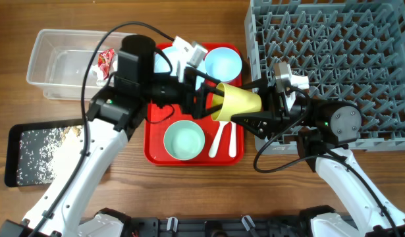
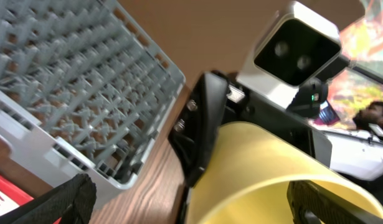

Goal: Sort waste into correct bins and load items into the dishwasher rack
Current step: 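Carry the yellow cup with the right gripper to the rack's far corner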

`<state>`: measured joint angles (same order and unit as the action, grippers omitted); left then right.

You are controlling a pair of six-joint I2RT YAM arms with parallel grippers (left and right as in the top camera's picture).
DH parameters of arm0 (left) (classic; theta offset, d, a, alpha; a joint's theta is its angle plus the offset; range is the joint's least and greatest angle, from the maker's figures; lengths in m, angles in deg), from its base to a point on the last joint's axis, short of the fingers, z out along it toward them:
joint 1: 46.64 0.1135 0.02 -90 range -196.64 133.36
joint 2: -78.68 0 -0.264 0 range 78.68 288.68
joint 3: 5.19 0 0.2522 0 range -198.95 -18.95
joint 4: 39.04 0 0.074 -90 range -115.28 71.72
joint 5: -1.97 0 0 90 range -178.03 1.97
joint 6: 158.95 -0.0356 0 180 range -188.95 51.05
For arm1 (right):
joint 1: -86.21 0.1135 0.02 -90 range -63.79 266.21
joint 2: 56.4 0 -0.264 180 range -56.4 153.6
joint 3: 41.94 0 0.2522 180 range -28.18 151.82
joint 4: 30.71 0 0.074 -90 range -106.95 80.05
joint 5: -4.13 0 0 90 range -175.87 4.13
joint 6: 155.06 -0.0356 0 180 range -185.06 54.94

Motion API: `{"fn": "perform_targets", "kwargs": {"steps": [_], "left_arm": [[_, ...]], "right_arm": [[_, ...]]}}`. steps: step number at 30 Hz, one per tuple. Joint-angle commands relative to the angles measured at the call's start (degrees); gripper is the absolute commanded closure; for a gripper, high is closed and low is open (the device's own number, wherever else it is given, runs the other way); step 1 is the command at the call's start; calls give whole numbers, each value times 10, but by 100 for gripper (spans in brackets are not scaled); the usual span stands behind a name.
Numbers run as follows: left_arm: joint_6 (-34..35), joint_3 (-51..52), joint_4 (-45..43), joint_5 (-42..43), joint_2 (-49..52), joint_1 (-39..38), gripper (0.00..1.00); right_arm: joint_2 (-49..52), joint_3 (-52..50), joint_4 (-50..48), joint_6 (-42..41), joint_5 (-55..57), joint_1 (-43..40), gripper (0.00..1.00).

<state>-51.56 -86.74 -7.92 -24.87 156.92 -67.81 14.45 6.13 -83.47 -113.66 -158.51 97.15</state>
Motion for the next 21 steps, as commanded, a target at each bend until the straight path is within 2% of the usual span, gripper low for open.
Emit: {"fn": "perform_targets", "kwargs": {"steps": [1,6,10,15,19,21], "left_arm": [[25,-7,-11,7,-2,45,0],[26,-7,-2,7,-19,113,0],[23,-7,28,4,-32,154,0],[-19,-7,93,-40,-34,162,0],[-55,-7,147,-83,-34,161,0],[-57,-7,165,-106,-33,161,0]], "right_arm": [[5,10,-3,4,-5,-15,41],[5,22,16,-6,-8,-67,41],[6,68,98,24,-28,-111,40],[12,160,330,159,-1,-151,42],[23,238,547,280,112,-165,44],[32,274,624,322,177,-165,45]]}}
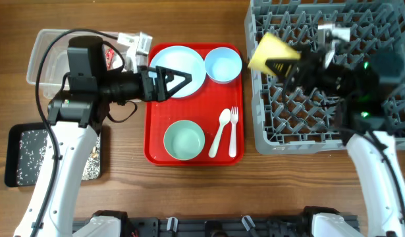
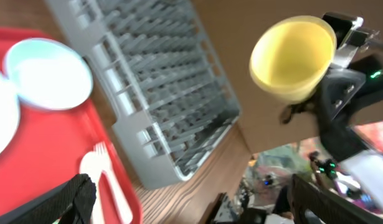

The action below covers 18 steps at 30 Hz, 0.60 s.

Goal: Sort waste into correct bins and load items into the dishwasher rack
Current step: 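Carry the yellow cup with the right gripper to the rack's far corner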

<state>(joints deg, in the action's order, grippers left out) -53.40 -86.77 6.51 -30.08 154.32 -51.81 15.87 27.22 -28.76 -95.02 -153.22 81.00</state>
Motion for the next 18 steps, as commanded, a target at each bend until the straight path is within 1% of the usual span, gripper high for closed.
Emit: {"fn": "perform_targets", "kwargs": {"steps": [1,4,7,10,13,18], "left_arm": [[-50,-7,31,-66,-8,1,0],[-64,-7,62,-106,-7,1,0],[-73,-7,82,-136,-7,0,0],[-92,-7,94,-158,-7,-10,0],[-92,-7,100,-191,-7,-26,0],[-92,-7,101,-231,-7,-53,0]], "right_arm": [[25,83,112,153,160,-3,45],[53,145,194,187,243,-3,45],[89,204,250,203,304,-1,45],[138,273,302,225,364,10,46],[198,355,360,238,454,30,49],[293,474,427,261,556,61,50]]}}
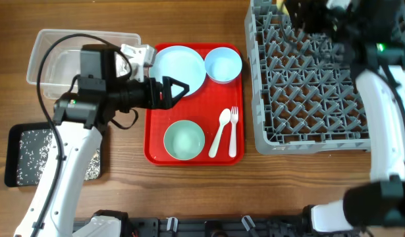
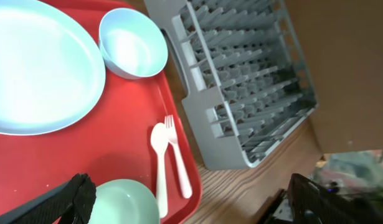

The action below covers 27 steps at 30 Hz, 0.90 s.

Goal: Sort waste into correct bins and load items into the dishwasher rack
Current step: 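Carry the yellow cup with the right gripper to the rack's far corner, then lower the yellow cup into the rack and open the right gripper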

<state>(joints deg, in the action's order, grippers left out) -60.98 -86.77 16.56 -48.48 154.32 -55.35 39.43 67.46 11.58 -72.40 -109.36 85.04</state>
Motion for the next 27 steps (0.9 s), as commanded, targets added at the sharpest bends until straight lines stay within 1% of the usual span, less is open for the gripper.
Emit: {"fn": "perform_targets", "kwargs": {"steps": [1,4,7,9,13,15,18,27], "left_arm": [[-16,-7,0,-55,-7,-24,0],[-16,-7,0,-70,-7,-35,0],[-16,-7,2,-73,-7,-42,0],[-16,-7,5,-73,-7,-43,0],[-16,-7,18,-84,-7,-43,0],[-16,-7,21,-87,-7,-43,0],[-16,-7,22,-88,-7,-43,0],[-16,-7,28,-93,-7,-43,0]], "right_arm": [[78,94,33,41,135,26,50],[135,141,52,47,191,44,50],[182,169,61,58,218,53,51],[208,173,60,58,239,56,51],[250,173,59,57,239,56,51],[268,173,56,57,239,56,53],[287,173,46,56,239,56,54],[311,173,4,52,239,63,53]]}}
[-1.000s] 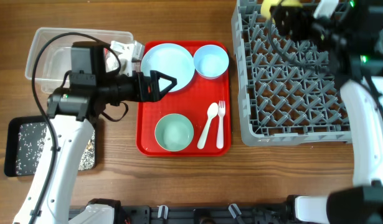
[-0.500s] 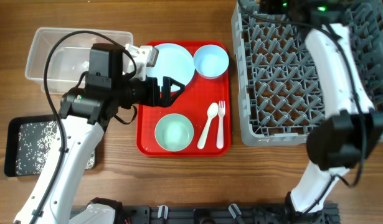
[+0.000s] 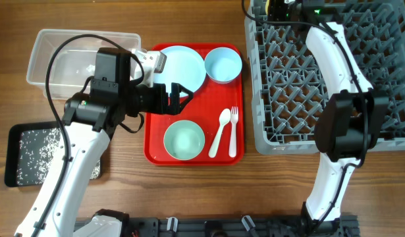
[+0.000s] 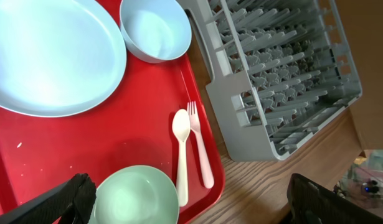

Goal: Sort waste into correct bins and load items into the dishwasher rack
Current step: 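Lower the yellow cup into the rack and open the right gripper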

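On the red tray [image 3: 156, 141] lie a pale blue plate [image 3: 182, 62], a blue bowl [image 3: 223, 64], a green bowl [image 3: 184, 139], a white spoon [image 3: 219, 129] and a fork [image 3: 233, 128]. My left gripper [image 3: 178, 93] hangs open and empty over the tray between plate and green bowl. The left wrist view shows the plate [image 4: 48, 56], blue bowl [image 4: 155, 30], spoon [image 4: 181, 149], fork [image 4: 199, 146] and green bowl [image 4: 136, 198] below the gripper [image 4: 191, 193]. My right arm [image 3: 334, 59] reaches to the far left corner of the grey rack [image 3: 360, 92]. Its fingers are cut off by the picture's top edge. The yellow cup cannot be made out.
A clear plastic bin [image 3: 70, 56] stands at the far left, with a black tray [image 3: 34, 155] holding pale crumbs in front of it. The rack [image 4: 284, 74] fills the right side. Bare wood lies along the table's front edge.
My left gripper has shifted slightly right over the tray, still open. The right arm's wrist has moved from the rack's far middle to its far left corner.
Both grippers met over the tray at a yellow cup. Then the right gripper held the cup above the rack's far left part while the left one stood open over the plate. After that the right arm was at the rack's far edge, the cup unseen, as now.
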`<state>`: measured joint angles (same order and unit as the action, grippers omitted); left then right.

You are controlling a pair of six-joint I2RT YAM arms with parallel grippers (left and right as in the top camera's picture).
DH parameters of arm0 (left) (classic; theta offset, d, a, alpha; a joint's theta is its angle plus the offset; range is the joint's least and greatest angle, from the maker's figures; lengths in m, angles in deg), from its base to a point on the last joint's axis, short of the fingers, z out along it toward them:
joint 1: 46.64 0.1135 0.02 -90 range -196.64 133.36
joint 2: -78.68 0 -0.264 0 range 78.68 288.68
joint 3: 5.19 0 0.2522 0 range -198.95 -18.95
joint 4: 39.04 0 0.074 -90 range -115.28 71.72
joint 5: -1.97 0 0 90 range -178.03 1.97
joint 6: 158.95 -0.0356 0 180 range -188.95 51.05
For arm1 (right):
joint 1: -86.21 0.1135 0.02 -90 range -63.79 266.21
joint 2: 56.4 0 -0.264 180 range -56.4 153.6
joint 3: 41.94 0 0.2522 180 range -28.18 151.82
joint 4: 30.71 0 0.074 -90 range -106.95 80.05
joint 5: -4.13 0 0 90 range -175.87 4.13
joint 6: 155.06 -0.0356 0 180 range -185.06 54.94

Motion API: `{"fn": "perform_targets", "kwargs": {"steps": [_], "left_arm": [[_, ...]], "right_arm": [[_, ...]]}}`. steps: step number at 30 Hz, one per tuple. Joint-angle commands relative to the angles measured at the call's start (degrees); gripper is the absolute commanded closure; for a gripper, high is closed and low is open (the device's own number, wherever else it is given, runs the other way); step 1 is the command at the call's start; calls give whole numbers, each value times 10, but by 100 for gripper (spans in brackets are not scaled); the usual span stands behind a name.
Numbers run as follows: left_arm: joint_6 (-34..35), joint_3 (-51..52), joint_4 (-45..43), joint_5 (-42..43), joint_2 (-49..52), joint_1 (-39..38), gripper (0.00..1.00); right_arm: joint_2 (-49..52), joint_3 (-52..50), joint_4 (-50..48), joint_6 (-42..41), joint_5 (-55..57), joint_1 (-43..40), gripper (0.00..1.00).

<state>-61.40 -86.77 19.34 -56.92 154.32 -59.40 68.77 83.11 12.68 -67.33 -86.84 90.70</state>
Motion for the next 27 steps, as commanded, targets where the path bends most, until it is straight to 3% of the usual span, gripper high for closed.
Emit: {"fn": "perform_targets", "kwargs": {"steps": [1,10,15,27], "left_arm": [[-12,-7,0,-8,-7,-3,0],[-14,-7,0,-8,-7,-3,0],[-14,-7,0,-8,-7,-3,0],[-14,-7,3,-8,-7,-3,0]], "right_arm": [[21,16,-9,1,14,7,53],[29,16,-20,-9,13,8,52],[29,16,-23,-9,11,8,36],[29,16,-33,-9,11,8,16]]}}
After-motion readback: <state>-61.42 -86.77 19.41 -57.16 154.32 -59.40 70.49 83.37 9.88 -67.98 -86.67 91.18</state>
